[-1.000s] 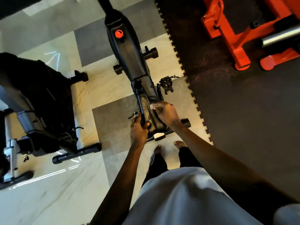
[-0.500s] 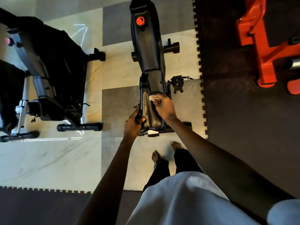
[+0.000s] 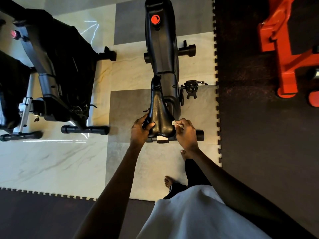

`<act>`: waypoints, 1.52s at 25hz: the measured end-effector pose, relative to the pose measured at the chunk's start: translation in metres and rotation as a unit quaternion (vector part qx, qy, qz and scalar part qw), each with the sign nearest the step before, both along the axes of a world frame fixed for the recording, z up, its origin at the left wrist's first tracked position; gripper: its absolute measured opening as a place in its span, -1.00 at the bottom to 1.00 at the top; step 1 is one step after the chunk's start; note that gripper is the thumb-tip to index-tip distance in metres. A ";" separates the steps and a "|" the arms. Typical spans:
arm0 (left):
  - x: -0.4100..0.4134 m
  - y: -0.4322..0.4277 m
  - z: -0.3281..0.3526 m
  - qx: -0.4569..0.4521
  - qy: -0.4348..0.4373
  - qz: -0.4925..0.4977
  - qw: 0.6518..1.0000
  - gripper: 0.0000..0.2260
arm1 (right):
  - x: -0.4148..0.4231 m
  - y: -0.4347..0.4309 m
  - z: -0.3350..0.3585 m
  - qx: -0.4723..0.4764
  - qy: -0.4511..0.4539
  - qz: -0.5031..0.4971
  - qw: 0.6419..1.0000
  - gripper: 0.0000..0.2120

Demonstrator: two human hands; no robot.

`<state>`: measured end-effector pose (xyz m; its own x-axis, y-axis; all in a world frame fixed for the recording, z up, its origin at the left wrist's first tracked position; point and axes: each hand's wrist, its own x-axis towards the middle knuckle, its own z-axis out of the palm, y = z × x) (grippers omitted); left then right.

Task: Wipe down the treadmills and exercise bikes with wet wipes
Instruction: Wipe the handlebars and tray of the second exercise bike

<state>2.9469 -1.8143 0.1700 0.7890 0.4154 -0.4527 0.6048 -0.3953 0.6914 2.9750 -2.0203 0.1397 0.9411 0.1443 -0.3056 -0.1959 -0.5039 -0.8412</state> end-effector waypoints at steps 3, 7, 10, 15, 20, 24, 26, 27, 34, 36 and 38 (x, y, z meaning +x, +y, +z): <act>-0.002 -0.002 -0.004 -0.004 -0.005 0.017 1.000 -0.54 | -0.020 0.002 0.004 -0.010 0.007 -0.002 1.000 -0.81; -0.004 0.005 -0.010 0.007 0.006 -0.003 1.000 -0.51 | -0.035 -0.006 -0.002 -0.002 0.025 0.023 0.999 -0.84; -0.011 0.012 -0.007 0.011 -0.001 -0.016 1.000 -0.60 | -0.034 -0.007 0.002 0.024 0.013 0.017 0.999 -0.89; -0.072 0.073 0.016 0.046 -0.031 0.081 0.995 -0.68 | 0.004 0.012 0.025 0.061 -0.005 0.062 0.996 -0.69; -0.181 0.162 0.053 0.053 -0.055 0.222 0.972 -0.67 | 0.045 0.101 0.060 0.011 0.057 0.233 0.971 -0.78; -0.256 0.216 0.097 0.077 -0.057 0.264 0.960 -0.62 | 0.040 0.187 0.112 -0.057 0.011 0.322 0.945 -0.55; -0.289 0.239 0.125 0.092 -0.076 0.280 0.953 -0.63 | 0.036 0.230 0.139 -0.065 -0.007 0.360 0.931 -0.48; -0.304 0.250 0.140 0.099 -0.084 0.292 0.948 -0.63 | 0.032 0.250 0.153 -0.067 -0.019 0.374 0.925 -0.46; -0.384 0.303 0.232 0.147 -0.132 0.346 0.917 -0.68 | -0.022 0.367 0.255 -0.050 -0.149 0.456 0.876 -0.45; -0.416 0.313 0.256 0.162 -0.142 0.367 0.905 -0.68 | -0.049 0.401 0.288 -0.038 -0.186 0.478 0.857 -0.47; -0.452 0.322 0.278 0.179 -0.142 0.389 0.892 -0.61 | -0.080 0.433 0.317 -0.024 -0.220 0.495 0.840 -0.49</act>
<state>2.4945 -1.4927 0.4477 0.2603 0.9655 -0.0077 0.6125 -0.1589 0.7743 2.8951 -1.5870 0.4569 0.3911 0.9202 0.0135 0.6637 -0.2718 -0.6968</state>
